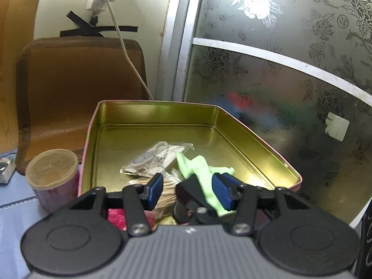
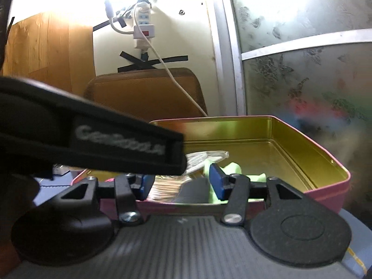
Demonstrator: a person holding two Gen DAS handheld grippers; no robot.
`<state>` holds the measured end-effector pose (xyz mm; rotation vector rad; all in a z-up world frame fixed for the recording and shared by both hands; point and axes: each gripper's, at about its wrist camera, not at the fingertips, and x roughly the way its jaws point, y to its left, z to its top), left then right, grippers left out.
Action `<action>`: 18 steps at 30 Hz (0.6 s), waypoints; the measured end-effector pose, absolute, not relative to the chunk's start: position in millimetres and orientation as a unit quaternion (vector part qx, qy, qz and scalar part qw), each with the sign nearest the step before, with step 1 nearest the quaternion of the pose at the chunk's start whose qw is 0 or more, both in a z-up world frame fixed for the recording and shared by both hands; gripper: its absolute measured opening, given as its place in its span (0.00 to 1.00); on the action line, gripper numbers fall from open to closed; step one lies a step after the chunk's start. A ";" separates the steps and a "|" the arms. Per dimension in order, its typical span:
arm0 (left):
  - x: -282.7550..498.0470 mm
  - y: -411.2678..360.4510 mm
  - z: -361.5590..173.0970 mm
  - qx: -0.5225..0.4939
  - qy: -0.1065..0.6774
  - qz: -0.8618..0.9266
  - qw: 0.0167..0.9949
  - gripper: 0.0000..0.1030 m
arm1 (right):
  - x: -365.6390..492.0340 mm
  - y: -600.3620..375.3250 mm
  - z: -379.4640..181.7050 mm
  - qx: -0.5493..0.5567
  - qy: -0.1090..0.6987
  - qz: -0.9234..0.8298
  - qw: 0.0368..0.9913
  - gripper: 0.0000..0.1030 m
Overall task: Organize soft objects
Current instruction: 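Carry the black item into the tin and open the right gripper, then lower the right gripper onto the blue plastic case and close it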
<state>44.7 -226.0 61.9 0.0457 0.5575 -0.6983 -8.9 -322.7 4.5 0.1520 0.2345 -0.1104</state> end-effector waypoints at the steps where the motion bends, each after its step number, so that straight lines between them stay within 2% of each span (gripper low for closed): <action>1: 43.1 -221.9 63.2 0.022 0.267 -0.334 0.904 0.46 | -11.5 -322.3 5.5 0.078 0.112 -0.056 0.989 0.53; 4: 34.9 -202.0 71.6 0.004 0.259 -0.322 0.911 0.53 | -17.4 -318.9 9.1 0.087 0.100 -0.048 0.990 0.53; 10: 13.9 -133.4 81.2 -0.029 0.238 -0.271 0.932 0.56 | -29.5 -292.2 15.2 0.075 0.075 -0.008 0.994 0.53; 18: 16.5 -8.6 40.2 -0.068 0.296 -0.099 0.948 0.56 | -26.0 -229.5 11.1 0.044 0.123 0.127 0.983 0.53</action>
